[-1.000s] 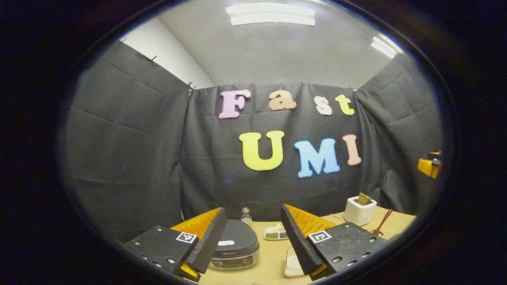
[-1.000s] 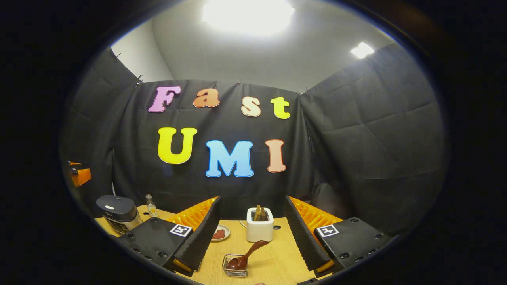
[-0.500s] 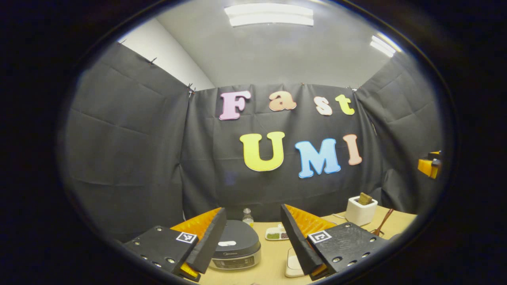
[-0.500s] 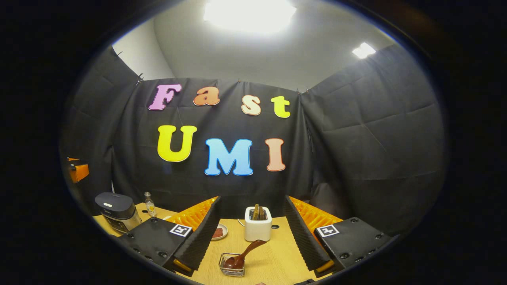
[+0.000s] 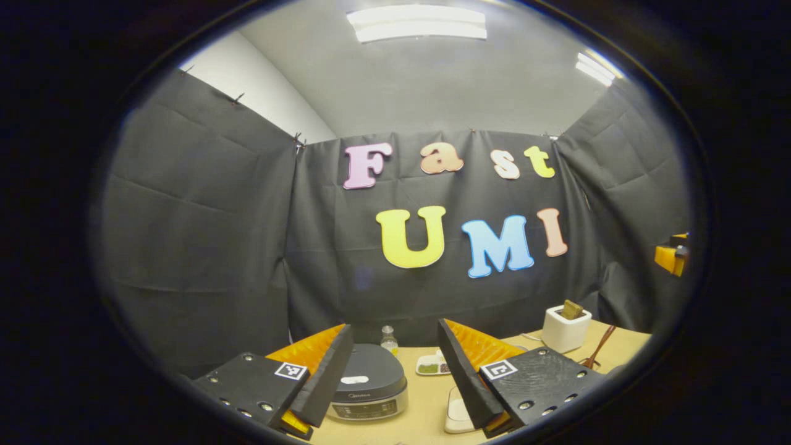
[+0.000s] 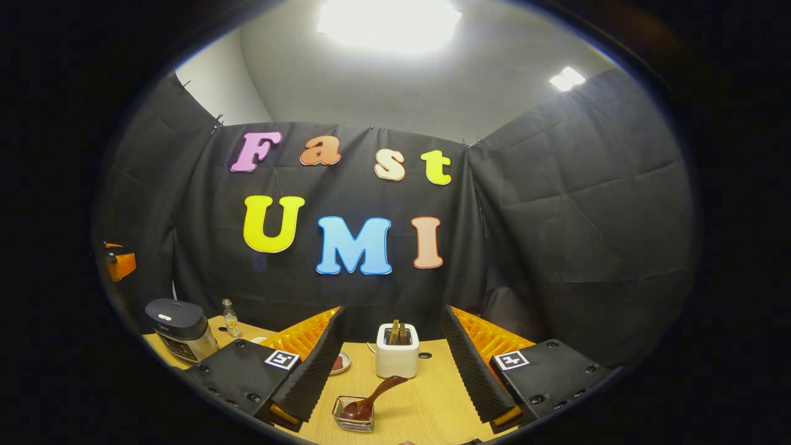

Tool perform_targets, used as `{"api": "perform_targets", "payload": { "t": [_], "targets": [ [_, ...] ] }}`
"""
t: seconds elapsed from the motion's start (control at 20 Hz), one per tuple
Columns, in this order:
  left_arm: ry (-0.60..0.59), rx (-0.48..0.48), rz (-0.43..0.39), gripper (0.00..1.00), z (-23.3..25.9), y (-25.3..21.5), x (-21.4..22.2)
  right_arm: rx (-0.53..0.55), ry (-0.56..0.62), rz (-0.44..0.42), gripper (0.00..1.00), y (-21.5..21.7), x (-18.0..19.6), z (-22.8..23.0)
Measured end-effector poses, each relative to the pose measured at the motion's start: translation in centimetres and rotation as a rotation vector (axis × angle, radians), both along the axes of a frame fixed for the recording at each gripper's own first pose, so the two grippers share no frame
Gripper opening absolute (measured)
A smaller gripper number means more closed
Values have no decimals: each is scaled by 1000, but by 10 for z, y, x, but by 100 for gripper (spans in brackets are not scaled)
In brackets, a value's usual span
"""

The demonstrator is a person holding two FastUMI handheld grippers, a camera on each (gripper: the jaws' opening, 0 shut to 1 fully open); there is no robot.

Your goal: Close the left gripper, press the button to open the rice cooker; take a wooden spoon from the chopstick holder with the right hand, scoop a spoonful of rice and pour it into the rice cooker, then put the wooden spoon back into the chopstick holder.

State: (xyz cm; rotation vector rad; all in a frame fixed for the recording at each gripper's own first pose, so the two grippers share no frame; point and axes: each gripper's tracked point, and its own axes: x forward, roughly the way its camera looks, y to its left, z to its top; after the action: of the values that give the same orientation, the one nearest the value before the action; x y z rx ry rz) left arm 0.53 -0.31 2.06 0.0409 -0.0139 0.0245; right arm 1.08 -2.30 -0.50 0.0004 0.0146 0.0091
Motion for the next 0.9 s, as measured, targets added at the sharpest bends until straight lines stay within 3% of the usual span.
{"api": "perform_targets", "payload": {
  "t": [0.5, 0.55, 0.65, 0.7, 0.75, 0.85, 0.9],
  "targets": [
    [16, 10, 41, 82, 2, -9, -10, 17, 12, 44, 99, -18, 11, -16],
    [20, 14, 44, 75, 2, -9, -11, 19, 16, 55, 99, -18, 12, -19],
    [15, 23, 45, 71, 4, -8, -16, -1, 12, 69, 97, -20, 14, -22],
    [12, 29, 53, 53, 7, -5, -16, -10, 7, 76, 99, -20, 15, -23],
    [14, 36, 56, 47, 6, -4, -15, -12, 8, 82, 97, -19, 15, -23],
    [34, 68, 83, 51, 1, 9, -8, -1, 13, 89, 99, -17, 14, -26],
    [54, 73, 103, 37, -5, 16, -4, 2, 12, 85, 98, -17, 15, -26]
  ]
}}
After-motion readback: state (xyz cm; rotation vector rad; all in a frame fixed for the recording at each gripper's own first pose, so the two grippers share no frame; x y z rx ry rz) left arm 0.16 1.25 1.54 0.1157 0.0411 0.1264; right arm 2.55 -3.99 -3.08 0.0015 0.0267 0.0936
